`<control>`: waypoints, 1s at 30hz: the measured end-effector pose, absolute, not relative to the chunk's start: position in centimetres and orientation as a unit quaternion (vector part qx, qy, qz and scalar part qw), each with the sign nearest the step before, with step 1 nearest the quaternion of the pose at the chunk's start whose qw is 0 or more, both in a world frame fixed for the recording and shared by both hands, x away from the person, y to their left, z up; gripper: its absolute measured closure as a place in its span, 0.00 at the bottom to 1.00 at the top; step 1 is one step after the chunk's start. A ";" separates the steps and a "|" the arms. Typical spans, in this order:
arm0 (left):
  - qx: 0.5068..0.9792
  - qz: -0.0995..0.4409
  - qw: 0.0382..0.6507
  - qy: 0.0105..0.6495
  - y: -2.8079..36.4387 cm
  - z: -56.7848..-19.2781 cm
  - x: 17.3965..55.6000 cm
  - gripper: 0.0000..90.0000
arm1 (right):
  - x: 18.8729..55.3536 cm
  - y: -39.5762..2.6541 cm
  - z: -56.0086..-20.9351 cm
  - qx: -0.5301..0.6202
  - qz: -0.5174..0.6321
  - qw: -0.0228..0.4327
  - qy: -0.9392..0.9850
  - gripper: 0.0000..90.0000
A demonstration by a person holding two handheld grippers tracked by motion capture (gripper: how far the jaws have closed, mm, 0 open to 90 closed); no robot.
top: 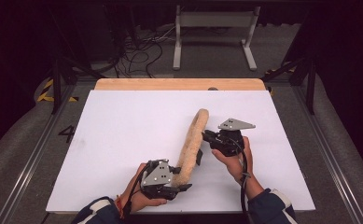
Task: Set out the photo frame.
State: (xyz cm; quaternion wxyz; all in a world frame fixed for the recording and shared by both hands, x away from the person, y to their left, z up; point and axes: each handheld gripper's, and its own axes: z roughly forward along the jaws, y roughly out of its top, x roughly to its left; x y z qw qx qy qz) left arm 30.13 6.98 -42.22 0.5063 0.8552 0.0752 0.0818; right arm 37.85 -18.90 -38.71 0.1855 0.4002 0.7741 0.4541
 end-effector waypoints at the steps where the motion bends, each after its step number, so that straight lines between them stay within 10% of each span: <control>1: 0.855 0.082 0.506 0.075 7.0 -42.2 30.1 0.56 | 37.8 -18.9 -38.7 0.400 0.454 0.186 0.774 0.86; 20: 0.865 0.085 0.491 0.064 8.5 -41.8 29.2 0.64 | 34.9 -18.6 -37.6 0.362 0.502 0.166 0.768 0.89; 25: 0.863 0.084 0.493 0.067 8.0 -42.0 29.2 0.65 | 34.4 -18.1 -37.4 0.382 0.500 0.164 0.760 0.55; 30: 0.863 0.081 0.495 0.067 7.4 -42.1 29.2 0.65 | 34.4 -17.3 -37.5 0.395 0.495 0.141 0.761 0.47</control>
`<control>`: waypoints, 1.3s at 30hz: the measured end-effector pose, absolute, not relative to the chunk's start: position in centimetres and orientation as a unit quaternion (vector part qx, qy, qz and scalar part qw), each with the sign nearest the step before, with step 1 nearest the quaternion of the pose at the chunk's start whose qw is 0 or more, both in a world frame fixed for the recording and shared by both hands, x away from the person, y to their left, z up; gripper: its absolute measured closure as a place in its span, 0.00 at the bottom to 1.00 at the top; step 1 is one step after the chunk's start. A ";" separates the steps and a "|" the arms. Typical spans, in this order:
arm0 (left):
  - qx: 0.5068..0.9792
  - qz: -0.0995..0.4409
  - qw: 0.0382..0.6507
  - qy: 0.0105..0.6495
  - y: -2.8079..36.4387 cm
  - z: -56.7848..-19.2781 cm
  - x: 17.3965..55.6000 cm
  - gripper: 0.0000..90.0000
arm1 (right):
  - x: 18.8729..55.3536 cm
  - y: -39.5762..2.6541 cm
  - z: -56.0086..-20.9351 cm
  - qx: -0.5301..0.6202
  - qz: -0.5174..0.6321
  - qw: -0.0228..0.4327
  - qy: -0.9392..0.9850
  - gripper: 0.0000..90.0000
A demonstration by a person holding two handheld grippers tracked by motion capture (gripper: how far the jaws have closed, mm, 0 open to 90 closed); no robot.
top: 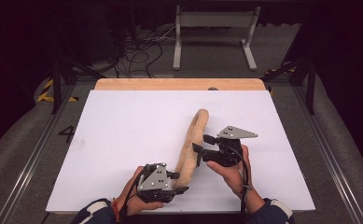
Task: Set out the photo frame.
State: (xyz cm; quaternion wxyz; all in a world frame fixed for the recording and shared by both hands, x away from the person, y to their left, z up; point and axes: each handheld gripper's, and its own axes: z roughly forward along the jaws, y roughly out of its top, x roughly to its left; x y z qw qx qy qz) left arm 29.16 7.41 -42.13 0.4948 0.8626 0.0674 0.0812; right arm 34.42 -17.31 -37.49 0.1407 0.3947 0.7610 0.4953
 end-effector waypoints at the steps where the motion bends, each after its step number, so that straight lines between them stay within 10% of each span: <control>1: 0.862 0.079 0.496 0.067 7.3 -42.2 29.2 0.65 | 34.4 -17.0 -37.5 0.396 0.492 0.132 0.764 0.45; 14: 0.855 0.065 0.512 0.063 5.6 -42.3 29.1 0.54 | 37.5 -16.1 -37.8 0.462 0.419 0.059 0.779 0.32; 26: 0.868 0.131 0.453 0.156 16.1 -42.9 29.0 0.23 | 39.4 -14.8 -37.8 0.462 0.368 -0.006 0.807 0.36; 30: 0.834 0.117 0.474 0.257 20.9 -44.2 29.3 0.20 | 39.6 -15.4 -37.3 0.461 0.350 -0.015 0.815 0.43; 39: 0.829 0.126 0.475 0.267 22.3 -44.4 29.0 0.20 | 39.8 -15.6 -36.8 0.445 0.340 -0.015 0.828 0.50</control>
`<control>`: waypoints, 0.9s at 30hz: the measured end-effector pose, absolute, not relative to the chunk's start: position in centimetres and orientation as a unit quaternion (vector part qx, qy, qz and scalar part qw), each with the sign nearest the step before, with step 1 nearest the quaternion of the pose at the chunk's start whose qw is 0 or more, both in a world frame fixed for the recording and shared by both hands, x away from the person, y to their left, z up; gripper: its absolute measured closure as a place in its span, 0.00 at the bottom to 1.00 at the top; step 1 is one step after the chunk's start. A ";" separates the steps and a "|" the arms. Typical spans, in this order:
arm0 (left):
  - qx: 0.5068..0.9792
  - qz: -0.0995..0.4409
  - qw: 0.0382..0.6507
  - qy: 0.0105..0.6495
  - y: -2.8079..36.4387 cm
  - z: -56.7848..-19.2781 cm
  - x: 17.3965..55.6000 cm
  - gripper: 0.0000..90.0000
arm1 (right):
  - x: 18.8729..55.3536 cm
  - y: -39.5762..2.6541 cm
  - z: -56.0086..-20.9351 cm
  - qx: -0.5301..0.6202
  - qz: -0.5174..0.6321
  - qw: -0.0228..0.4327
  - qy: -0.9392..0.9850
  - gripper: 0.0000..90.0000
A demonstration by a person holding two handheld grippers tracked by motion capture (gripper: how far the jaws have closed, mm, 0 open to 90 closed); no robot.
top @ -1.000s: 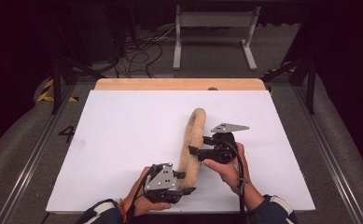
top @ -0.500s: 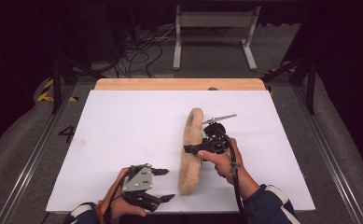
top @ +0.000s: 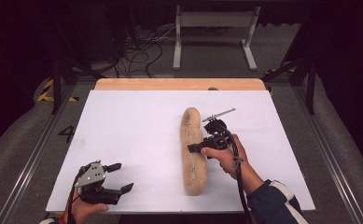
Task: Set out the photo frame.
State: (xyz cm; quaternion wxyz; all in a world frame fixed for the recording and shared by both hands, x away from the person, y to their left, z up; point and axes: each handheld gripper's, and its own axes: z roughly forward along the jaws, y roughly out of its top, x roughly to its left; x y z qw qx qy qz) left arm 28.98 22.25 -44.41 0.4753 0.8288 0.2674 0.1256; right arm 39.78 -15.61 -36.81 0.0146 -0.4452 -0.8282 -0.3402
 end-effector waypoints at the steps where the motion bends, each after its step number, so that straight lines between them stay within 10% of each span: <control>1: 0.831 0.128 0.470 0.267 22.1 -44.5 29.0 0.20 | 39.8 -15.6 -36.8 -0.445 -0.338 0.015 -0.829 0.50; 10: 0.839 0.149 0.451 0.263 21.7 -45.3 29.5 0.16 | 40.9 -13.4 -37.6 -0.473 -0.293 -0.003 -0.831 0.45; 27: 0.847 0.125 0.441 0.269 21.5 -45.8 30.2 0.14 | 40.4 -13.4 -36.9 -0.399 -0.269 -0.008 -0.876 0.69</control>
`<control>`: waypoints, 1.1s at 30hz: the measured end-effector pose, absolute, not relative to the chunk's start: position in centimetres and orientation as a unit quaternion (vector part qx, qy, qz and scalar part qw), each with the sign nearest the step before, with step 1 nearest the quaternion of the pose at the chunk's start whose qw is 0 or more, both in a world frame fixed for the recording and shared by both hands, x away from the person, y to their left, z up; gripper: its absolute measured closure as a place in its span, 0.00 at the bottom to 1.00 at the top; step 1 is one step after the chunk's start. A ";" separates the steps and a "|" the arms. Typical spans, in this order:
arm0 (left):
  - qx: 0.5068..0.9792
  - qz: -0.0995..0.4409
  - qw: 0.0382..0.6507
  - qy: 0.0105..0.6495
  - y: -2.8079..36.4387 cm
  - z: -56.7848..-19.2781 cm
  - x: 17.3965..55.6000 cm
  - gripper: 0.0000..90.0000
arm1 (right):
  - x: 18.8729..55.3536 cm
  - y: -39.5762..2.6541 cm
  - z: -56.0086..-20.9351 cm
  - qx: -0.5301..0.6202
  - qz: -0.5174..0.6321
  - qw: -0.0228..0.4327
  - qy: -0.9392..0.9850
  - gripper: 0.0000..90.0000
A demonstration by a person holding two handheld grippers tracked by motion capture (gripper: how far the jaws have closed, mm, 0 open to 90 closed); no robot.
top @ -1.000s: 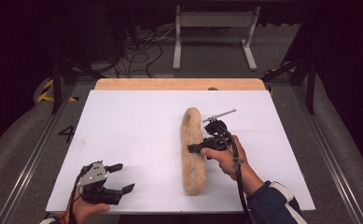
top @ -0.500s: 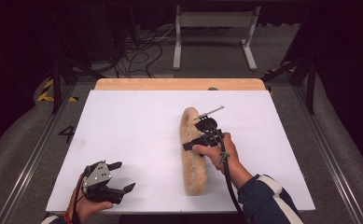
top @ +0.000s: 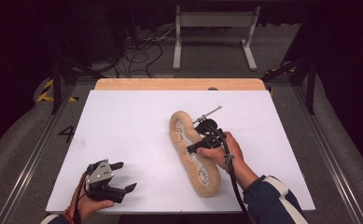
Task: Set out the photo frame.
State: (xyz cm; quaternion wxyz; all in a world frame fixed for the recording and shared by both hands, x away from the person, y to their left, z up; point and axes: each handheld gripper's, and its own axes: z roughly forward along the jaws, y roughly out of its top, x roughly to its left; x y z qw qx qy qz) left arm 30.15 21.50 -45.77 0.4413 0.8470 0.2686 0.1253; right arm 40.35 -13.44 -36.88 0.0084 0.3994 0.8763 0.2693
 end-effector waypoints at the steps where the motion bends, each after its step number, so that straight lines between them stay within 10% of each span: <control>1: 0.846 0.127 0.442 0.271 21.4 -45.7 30.2 0.14 | 40.1 -13.3 -36.8 0.386 0.271 0.007 0.882 0.70; 19: 0.844 0.138 0.443 0.268 18.5 -44.8 33.8 0.13 | 39.1 -11.3 -36.4 0.240 0.240 -0.006 0.941 0.63; 33: 0.838 0.133 0.448 0.281 14.8 -45.0 39.2 0.17 | 34.5 -15.9 -34.7 0.259 0.330 0.108 0.901 0.44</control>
